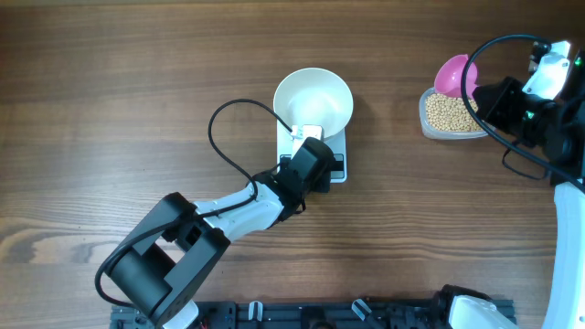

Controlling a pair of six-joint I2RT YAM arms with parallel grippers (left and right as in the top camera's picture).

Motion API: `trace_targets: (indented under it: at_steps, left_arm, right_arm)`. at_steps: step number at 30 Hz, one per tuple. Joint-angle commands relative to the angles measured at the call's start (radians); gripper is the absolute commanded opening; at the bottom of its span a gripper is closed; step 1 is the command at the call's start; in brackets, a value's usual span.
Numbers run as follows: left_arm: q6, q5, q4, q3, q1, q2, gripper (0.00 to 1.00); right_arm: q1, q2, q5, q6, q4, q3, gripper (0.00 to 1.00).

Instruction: Scoop item into bowl and weigh 150g on scale

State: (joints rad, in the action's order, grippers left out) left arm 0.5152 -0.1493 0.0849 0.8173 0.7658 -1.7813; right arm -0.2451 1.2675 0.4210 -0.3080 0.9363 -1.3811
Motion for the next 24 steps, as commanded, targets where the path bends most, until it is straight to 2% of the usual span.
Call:
trace_targets:
  at_steps: [1,12,17,24]
  left_arm:
    - [0.013,-0.017,-0.031,-0.018,-0.006,-0.04,0.04]
    - [0.017,-0.016,-0.044,-0.018,-0.006,-0.106,0.04]
    - [0.017,-0.017,-0.124,-0.018,-0.006,-0.111,0.04]
    - [0.017,-0.021,-0.157,-0.018,-0.007,-0.111,0.04]
  right_arm:
    - [-0.001,-0.016,-0.003,0.017,0.001,-0.02,0.04]
    - [-0.001,-0.016,-0.003,0.016,0.011,-0.02,0.04]
    - [-0.001,-0.016,-0.003,0.017,0.015,-0.02,0.04]
    - [-0.001,-0.016,-0.003,0.017,0.022,-0.02,0.04]
